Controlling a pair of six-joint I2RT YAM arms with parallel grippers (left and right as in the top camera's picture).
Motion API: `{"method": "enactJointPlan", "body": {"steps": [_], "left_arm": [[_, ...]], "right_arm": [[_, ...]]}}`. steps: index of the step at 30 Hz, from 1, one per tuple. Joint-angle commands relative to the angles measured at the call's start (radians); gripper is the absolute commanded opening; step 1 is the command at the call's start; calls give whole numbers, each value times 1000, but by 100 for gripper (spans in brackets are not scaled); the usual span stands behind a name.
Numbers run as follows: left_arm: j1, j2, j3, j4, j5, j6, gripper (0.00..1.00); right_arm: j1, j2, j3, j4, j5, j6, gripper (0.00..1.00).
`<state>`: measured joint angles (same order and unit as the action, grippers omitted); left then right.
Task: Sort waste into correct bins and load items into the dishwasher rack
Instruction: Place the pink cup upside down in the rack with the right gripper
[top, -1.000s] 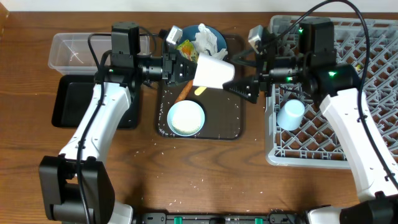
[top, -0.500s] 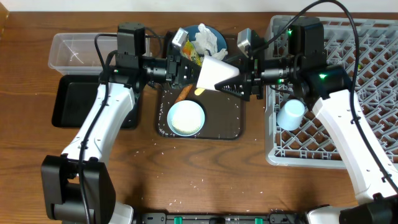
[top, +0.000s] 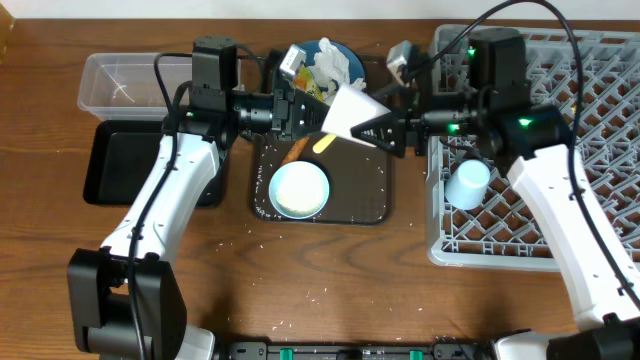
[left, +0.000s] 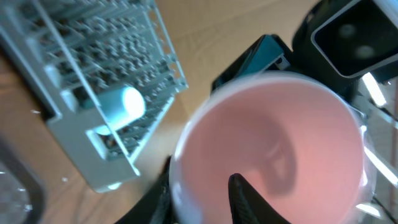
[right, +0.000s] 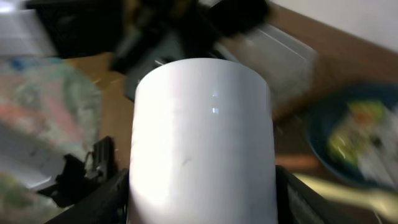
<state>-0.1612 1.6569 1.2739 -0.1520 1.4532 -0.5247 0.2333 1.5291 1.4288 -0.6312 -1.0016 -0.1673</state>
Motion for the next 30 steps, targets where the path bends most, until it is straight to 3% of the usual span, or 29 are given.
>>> {"method": "enactJointPlan", "body": {"steps": [1,10,17,30], "left_arm": [[-1,-8,19,5,-79,58,33],[-1,-8,6,-31,-411,106,35],[-21,-8,-7,-191,-750,106,35],[-172,-8,-8,-345,-1181,163,36]], "right_arm": [[-89,-37,16,-53,251,95,42],[-277,-131,18,-261,510,210,41],[-352,-141,44,-438,821,352,43],[-543,-33,144,-781,855,258,42]]}}
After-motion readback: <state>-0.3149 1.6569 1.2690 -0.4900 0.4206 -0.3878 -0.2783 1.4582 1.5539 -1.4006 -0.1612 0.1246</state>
